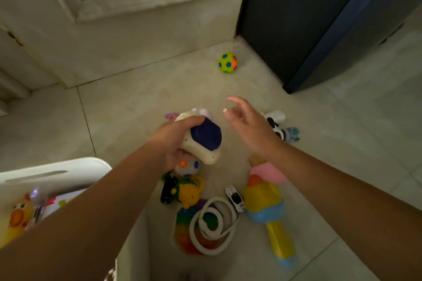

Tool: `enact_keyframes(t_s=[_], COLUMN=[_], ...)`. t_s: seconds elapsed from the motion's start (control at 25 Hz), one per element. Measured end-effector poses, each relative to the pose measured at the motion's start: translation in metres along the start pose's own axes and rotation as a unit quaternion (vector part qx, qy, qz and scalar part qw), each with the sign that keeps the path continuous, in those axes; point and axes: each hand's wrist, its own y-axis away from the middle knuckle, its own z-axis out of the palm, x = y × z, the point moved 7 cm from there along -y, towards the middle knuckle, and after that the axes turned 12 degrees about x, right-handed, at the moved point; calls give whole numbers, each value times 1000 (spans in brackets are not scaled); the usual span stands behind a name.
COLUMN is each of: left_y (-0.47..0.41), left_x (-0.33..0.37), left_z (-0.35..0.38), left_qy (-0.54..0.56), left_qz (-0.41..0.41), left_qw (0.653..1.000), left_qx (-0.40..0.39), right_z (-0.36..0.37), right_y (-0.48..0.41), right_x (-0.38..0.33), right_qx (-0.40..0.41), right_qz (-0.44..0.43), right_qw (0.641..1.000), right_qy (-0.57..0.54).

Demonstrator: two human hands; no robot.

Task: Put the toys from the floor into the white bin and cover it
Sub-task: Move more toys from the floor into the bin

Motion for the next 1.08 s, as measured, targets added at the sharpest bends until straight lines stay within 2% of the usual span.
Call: enact_keyframes(t_s=[0.04, 0.08, 0.16, 0.24, 0.32, 0.44, 0.56, 0.68, 0.84, 0.96, 1.08], left_y=[5, 7, 16, 22, 23, 32, 61, 96, 147, 179, 187], left_x=[-5, -11, -19, -20, -16, -3, 12, 26, 39, 27, -10], left_z=[-4, -8, -11, -11, -12, -18, -35, -61, -122, -187, -253], left_qy=[6, 12, 34, 44, 55, 65, 83, 109, 150, 212, 257], left_qz=[-2, -2, -8, -5, 6, 26, 58, 96, 154, 164, 154], left_qw=[1000, 1000, 999, 999, 998, 997, 993, 985, 974, 963, 953], left_qx=[0, 2, -3, -3, -1, -15, -52, -90, -68, -16, 51], right_z=[-17, -28, -26, -14, -11, -22, -28, -23, -27, -17, 22], right_y=[-13, -18, -12, -6, -8, -7, 6, 26, 81, 134, 178], right_x=[28, 59, 109, 123, 115, 85, 22, -47, -141, -203, -236], right_qx=[53, 63, -3, -16, 16, 96, 161, 130, 95, 46, -26], right_qz=[37, 87, 159, 136, 116, 129, 81, 98, 96, 71, 66], right_qw=[992, 969, 921, 912, 918, 943, 980, 980, 954, 944, 953], right_qy=[112, 225, 356, 388, 379, 290, 80, -117, -269, -320, -295])
